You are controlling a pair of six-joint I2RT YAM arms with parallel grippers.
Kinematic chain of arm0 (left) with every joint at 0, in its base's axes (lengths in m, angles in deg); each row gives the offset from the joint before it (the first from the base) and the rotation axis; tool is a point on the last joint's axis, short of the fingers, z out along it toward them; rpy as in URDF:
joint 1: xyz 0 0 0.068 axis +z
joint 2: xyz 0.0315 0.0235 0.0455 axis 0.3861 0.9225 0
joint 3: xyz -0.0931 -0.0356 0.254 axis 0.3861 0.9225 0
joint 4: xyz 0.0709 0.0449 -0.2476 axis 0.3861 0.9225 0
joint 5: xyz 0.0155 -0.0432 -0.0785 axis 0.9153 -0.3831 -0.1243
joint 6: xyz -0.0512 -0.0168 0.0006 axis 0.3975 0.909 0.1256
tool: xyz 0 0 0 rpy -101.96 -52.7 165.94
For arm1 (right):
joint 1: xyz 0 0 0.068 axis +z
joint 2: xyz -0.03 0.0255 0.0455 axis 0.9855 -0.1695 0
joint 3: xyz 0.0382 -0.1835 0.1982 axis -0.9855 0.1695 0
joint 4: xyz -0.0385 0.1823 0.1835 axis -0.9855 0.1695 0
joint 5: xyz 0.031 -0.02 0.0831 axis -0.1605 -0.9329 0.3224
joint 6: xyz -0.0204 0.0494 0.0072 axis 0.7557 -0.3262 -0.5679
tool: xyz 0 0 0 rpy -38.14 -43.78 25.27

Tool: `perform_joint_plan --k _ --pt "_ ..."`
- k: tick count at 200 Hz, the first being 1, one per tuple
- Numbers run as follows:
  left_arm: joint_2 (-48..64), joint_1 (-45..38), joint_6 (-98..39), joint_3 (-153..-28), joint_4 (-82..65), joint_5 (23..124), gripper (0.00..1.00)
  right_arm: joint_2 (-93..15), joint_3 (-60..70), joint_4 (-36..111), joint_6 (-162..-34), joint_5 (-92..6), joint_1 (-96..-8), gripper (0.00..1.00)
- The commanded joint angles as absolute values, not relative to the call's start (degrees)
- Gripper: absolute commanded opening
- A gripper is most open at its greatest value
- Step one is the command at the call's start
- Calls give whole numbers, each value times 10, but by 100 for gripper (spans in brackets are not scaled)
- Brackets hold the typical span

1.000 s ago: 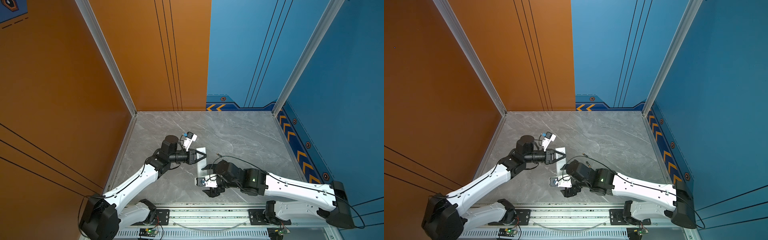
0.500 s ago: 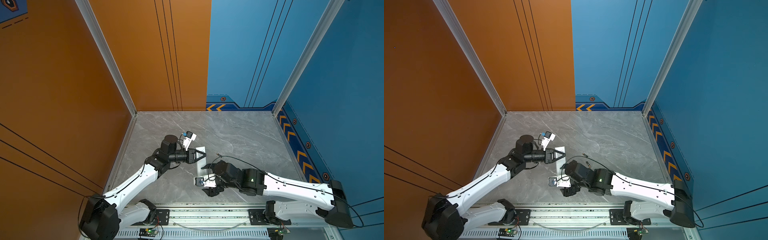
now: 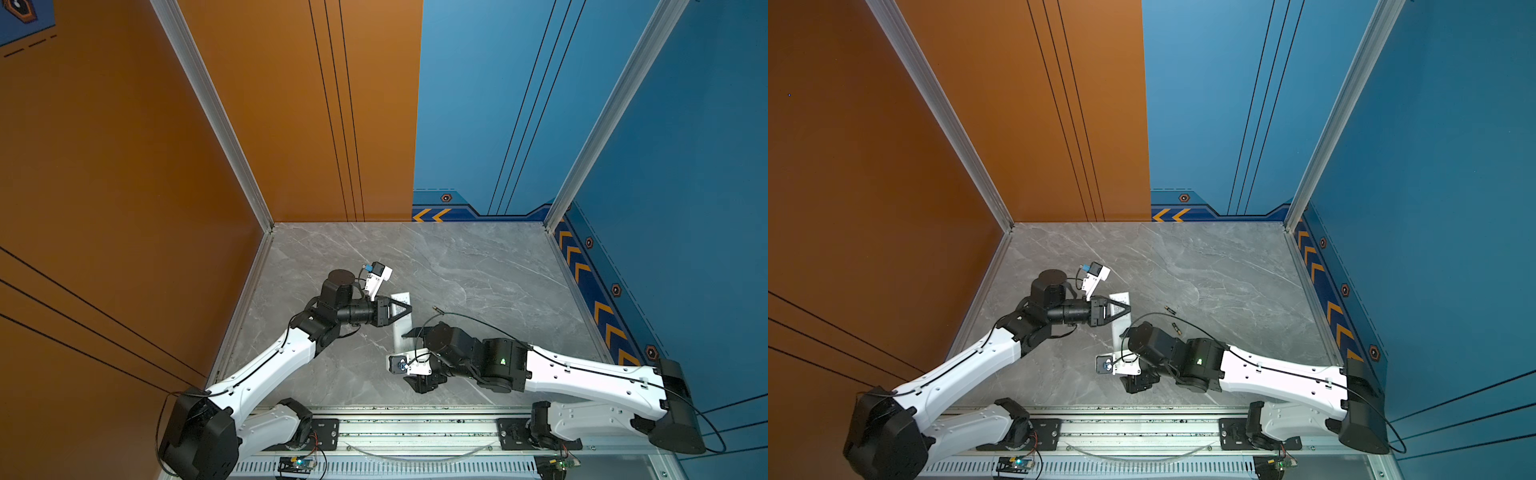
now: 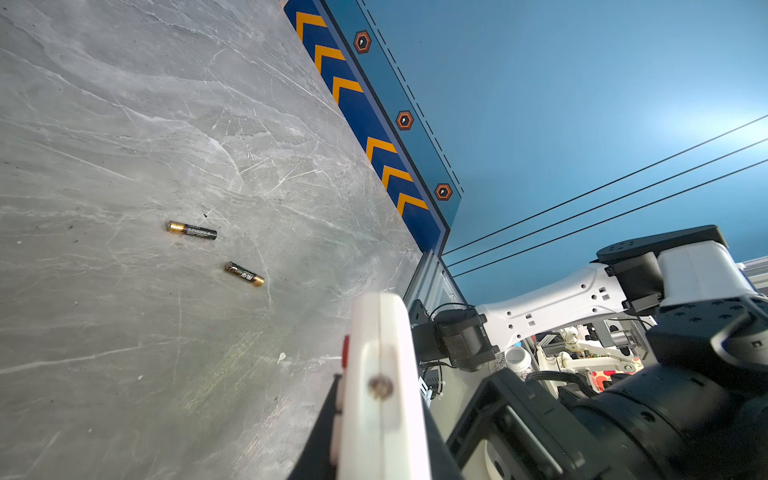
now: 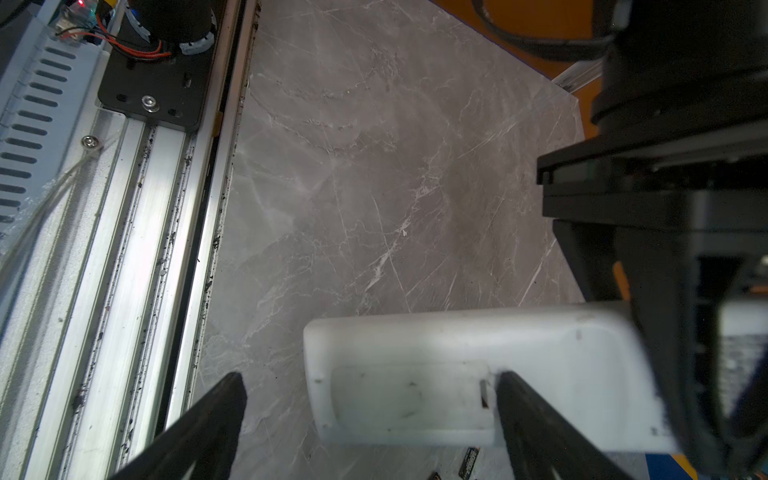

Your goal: Load the batteries into the remote control

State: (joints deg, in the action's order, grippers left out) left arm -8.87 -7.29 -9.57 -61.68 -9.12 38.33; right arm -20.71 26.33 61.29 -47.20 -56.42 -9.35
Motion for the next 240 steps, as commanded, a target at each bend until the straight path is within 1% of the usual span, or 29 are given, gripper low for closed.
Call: perform_joint_plan --k 1,62,111,154,207,240 --pt "-106 -70 -76 -614 -127 350 0 -226 258 646 -477 -554 -90 91" --pt "-111 -63 -81 -612 -118 351 0 -234 252 660 -480 -530 -90 89" --pt "-110 -61 -88 -615 -108 352 0 -241 246 676 -479 -513 -88 85" --pt "-113 -62 -98 -619 -94 356 0 -250 238 689 -477 -510 -86 83" --pt "-112 -62 -108 -623 -79 359 0 -244 237 691 -475 -510 -87 79" --pt "-112 -62 -113 -624 -72 362 0 -243 237 691 -474 -509 -87 78"
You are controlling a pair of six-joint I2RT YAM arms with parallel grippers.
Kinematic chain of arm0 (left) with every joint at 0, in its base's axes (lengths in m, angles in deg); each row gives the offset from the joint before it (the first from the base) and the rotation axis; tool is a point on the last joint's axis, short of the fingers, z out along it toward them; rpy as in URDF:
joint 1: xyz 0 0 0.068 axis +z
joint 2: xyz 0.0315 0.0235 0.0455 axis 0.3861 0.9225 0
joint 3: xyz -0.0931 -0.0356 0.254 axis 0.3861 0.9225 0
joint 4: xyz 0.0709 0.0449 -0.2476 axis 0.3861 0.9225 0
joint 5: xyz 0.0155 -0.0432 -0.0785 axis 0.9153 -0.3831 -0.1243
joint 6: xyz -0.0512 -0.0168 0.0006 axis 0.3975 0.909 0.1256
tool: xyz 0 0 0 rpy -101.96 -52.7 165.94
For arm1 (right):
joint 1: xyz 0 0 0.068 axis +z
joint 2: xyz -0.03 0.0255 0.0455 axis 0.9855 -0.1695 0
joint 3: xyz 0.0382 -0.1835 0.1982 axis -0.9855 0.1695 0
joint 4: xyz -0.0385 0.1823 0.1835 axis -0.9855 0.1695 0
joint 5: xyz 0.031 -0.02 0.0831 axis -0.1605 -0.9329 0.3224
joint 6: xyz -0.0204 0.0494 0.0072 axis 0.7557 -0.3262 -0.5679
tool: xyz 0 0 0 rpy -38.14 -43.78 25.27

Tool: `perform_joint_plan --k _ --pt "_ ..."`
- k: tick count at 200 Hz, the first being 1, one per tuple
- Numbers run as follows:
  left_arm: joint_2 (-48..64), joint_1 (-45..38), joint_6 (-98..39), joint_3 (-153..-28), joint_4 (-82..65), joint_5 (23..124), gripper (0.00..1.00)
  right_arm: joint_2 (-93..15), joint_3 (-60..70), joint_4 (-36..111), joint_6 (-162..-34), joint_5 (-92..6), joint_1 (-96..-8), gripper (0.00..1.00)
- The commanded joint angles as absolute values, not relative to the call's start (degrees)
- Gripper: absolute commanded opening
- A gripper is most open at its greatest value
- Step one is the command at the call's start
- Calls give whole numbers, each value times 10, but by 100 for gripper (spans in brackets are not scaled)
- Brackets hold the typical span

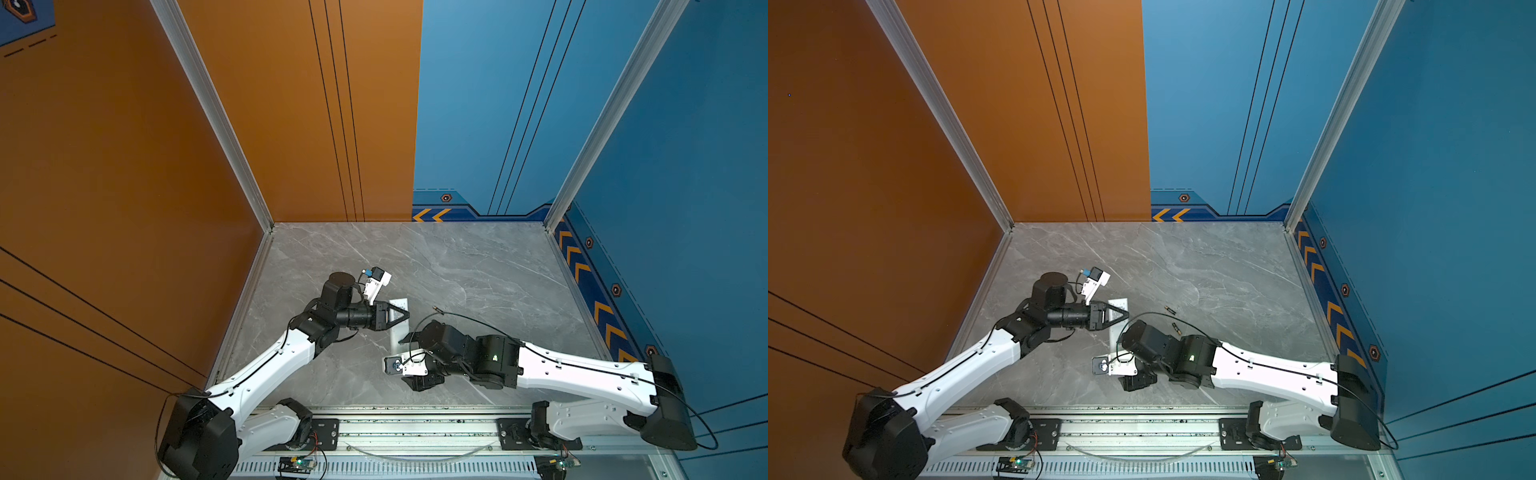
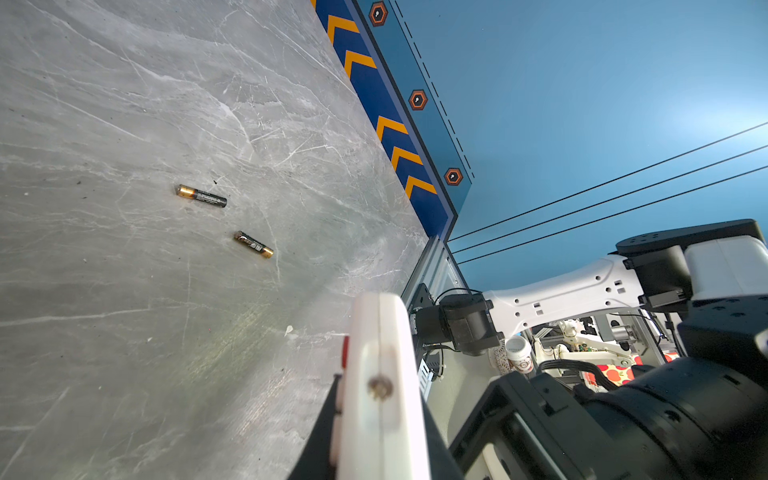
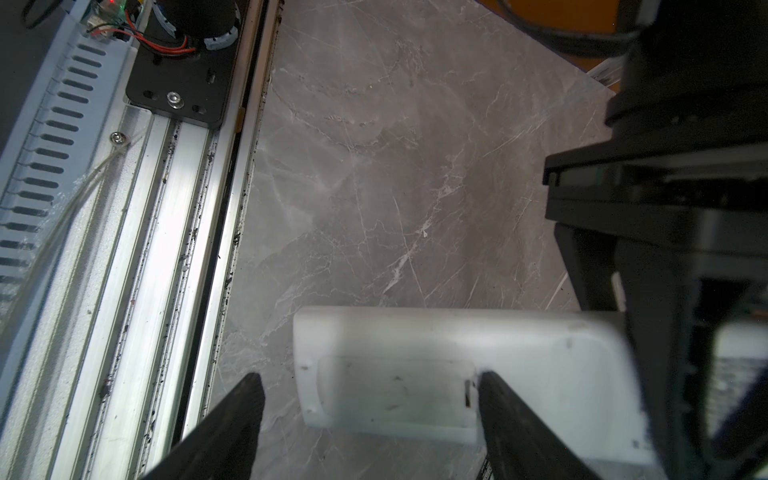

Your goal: Load the batteries into the remote control

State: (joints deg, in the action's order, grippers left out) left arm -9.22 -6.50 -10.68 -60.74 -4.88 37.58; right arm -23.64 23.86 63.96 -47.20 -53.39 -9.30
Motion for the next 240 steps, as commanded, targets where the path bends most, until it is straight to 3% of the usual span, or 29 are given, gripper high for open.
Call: perform_joint_plan --k 1,240 --pt "-112 -62 -113 -624 -72 362 0 -242 237 691 -474 -509 -87 78" --pt "-116 -63 -121 -624 -57 370 0 -232 241 691 -473 -496 -77 77"
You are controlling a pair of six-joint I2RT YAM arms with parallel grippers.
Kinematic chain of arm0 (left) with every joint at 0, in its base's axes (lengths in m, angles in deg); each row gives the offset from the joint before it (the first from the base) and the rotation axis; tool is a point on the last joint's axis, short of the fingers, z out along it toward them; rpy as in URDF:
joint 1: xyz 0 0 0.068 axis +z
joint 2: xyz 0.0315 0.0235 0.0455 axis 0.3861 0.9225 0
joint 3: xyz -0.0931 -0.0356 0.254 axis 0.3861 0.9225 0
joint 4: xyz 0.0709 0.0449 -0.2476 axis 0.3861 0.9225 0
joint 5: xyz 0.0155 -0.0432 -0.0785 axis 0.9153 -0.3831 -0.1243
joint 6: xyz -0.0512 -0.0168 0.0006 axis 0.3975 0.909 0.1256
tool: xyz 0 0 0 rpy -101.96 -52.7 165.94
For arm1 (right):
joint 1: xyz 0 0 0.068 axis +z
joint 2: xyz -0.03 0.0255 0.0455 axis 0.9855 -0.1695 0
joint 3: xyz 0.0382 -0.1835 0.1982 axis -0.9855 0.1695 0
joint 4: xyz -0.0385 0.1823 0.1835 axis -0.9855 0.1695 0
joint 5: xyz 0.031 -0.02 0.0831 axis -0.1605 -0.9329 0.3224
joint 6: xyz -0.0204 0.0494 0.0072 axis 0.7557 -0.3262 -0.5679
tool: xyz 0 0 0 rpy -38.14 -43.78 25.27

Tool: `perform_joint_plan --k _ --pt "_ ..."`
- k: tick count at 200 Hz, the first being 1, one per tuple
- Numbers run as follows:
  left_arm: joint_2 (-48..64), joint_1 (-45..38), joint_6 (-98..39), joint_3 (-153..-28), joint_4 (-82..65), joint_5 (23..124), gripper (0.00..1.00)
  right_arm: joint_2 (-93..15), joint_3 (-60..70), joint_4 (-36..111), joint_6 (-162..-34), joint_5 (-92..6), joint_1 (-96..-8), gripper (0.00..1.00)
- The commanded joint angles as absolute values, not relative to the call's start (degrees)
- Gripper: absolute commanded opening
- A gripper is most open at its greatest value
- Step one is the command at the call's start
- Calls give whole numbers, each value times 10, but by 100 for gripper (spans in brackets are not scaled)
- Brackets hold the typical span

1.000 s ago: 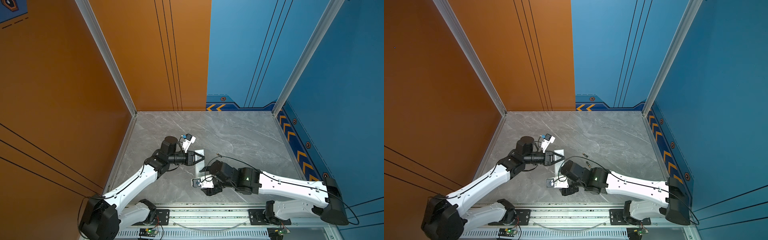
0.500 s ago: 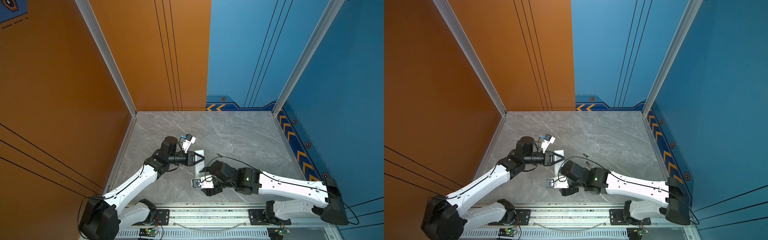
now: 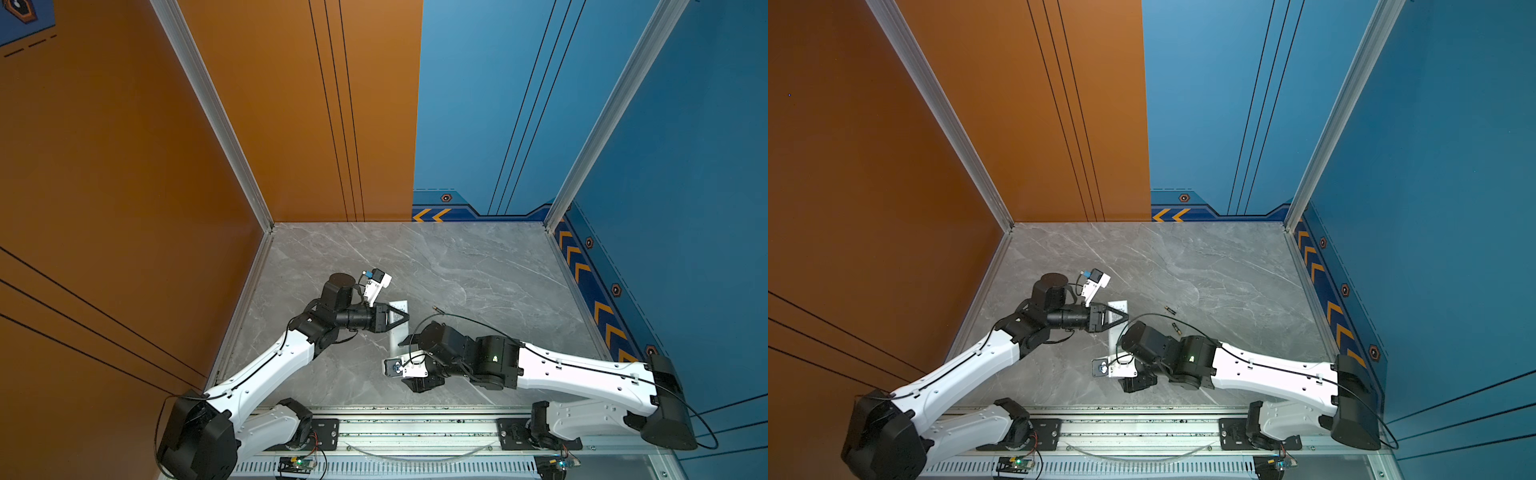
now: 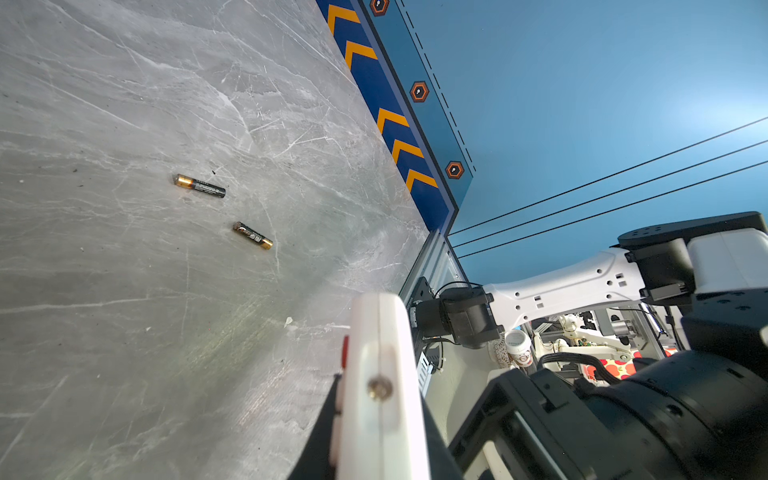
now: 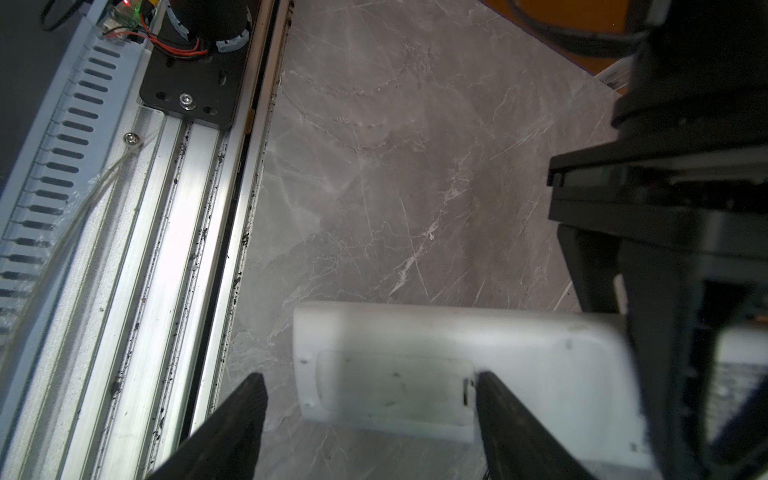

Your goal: Load the batteries into the remote control

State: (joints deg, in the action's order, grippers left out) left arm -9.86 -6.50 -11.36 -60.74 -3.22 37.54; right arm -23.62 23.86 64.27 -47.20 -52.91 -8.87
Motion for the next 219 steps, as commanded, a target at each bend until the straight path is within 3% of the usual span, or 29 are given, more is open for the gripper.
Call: perform_joint_plan --k 1,219 --pt "-116 -63 -120 -625 -57 370 0 -231 241 691 -473 -496 -77 77" --pt "-118 -63 -126 -624 -48 376 0 -216 242 692 -471 -493 -72 75"
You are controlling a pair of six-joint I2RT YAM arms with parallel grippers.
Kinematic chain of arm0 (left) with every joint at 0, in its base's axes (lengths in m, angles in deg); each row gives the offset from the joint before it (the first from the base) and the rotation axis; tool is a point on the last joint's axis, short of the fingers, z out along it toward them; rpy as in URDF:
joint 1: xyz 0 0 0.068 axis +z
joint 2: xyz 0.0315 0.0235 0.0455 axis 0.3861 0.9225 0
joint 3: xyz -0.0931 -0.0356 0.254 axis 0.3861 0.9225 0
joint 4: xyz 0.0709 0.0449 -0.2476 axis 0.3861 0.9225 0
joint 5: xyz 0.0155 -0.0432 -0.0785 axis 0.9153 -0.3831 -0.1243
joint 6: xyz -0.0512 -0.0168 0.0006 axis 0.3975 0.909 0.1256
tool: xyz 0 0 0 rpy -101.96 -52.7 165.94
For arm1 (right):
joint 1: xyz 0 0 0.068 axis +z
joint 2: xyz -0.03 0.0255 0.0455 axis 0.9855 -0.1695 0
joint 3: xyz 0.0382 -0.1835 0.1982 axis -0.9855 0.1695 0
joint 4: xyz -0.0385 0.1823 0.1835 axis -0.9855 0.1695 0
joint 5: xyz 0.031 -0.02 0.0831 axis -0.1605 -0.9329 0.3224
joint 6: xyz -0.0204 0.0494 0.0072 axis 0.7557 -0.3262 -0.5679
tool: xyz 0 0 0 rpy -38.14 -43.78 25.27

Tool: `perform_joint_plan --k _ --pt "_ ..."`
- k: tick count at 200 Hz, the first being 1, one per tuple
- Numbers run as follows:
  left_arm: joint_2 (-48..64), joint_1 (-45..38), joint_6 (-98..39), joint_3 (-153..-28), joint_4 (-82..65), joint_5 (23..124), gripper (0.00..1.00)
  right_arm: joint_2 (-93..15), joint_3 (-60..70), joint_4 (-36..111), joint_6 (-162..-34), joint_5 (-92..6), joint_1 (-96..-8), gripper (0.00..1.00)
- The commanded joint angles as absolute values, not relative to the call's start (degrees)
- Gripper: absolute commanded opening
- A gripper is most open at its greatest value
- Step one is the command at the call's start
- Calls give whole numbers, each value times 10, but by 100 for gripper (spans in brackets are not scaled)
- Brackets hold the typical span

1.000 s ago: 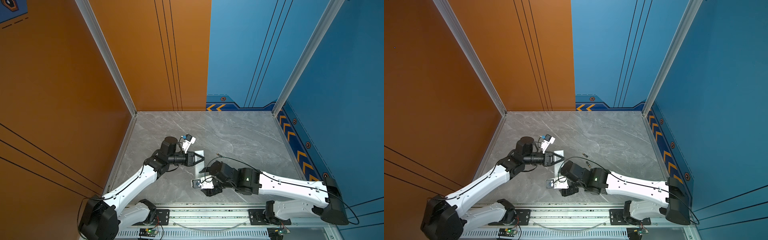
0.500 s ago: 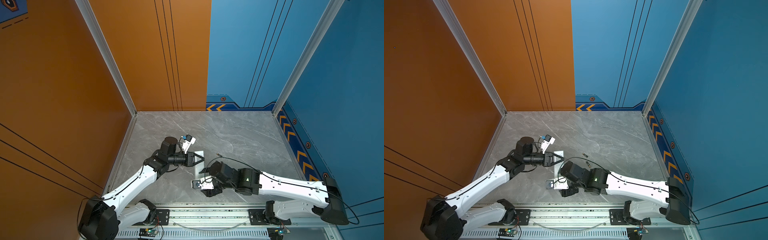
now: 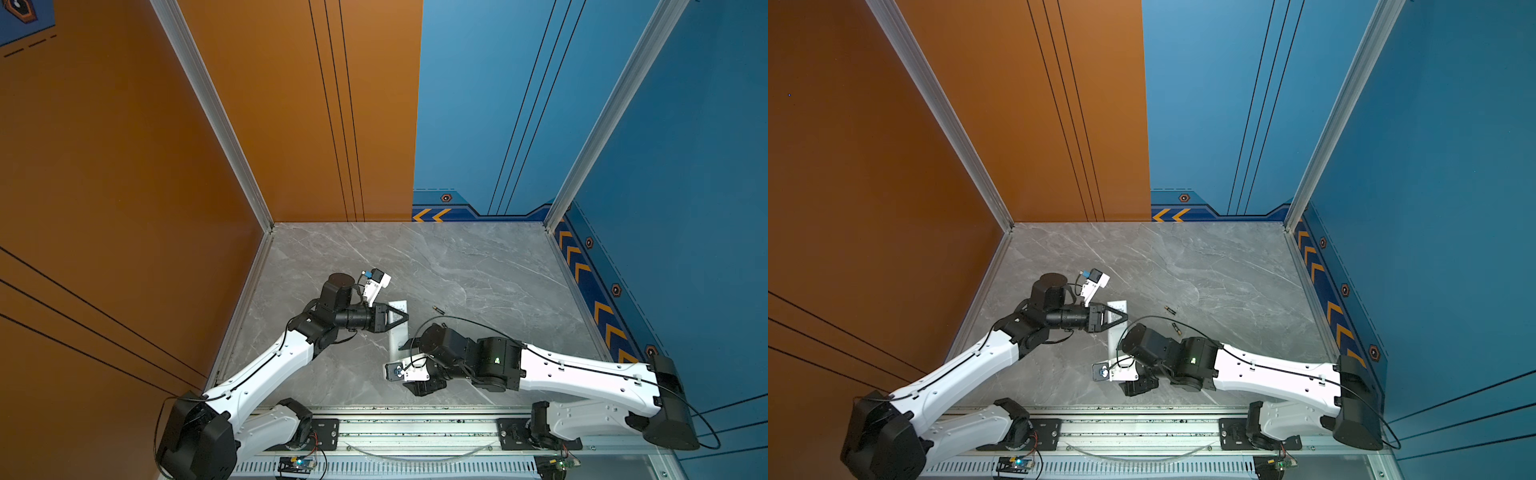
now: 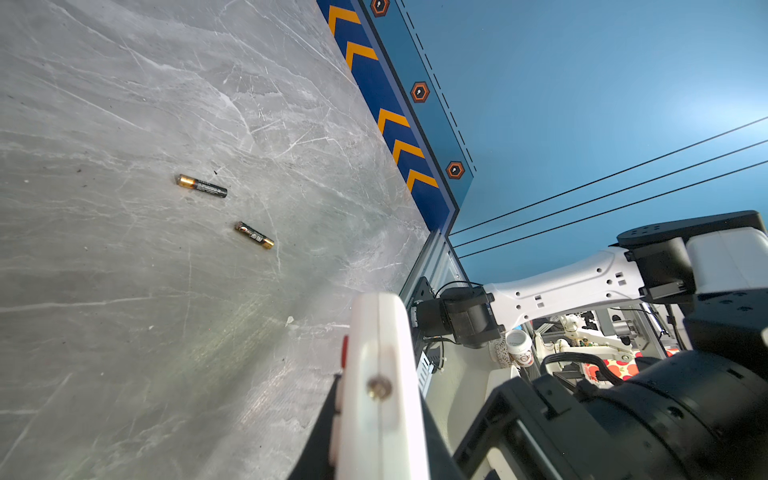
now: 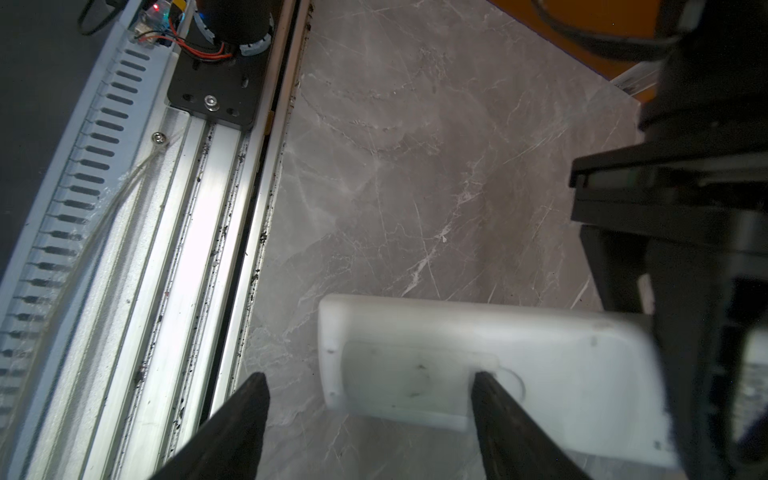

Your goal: Load the batteries into the remote control

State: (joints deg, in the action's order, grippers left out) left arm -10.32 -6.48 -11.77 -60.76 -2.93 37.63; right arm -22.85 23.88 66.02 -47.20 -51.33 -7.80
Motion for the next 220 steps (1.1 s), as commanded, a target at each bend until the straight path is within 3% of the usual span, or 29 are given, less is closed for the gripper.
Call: perform_joint_plan --k 1,48,108,220 --pt "-118 -63 -125 -623 -47 376 0 -216 242 692 -471 -493 -72 75" --pt "-117 -63 -126 -625 -46 376 0 -210 244 683 -470 -513 -70 75" --pt "-119 -63 -125 -625 -45 372 0 -180 258 629 -464 -550 -74 85" --pt "-120 -70 -125 -631 -46 367 0 -213 243 613 -457 -526 -98 85"
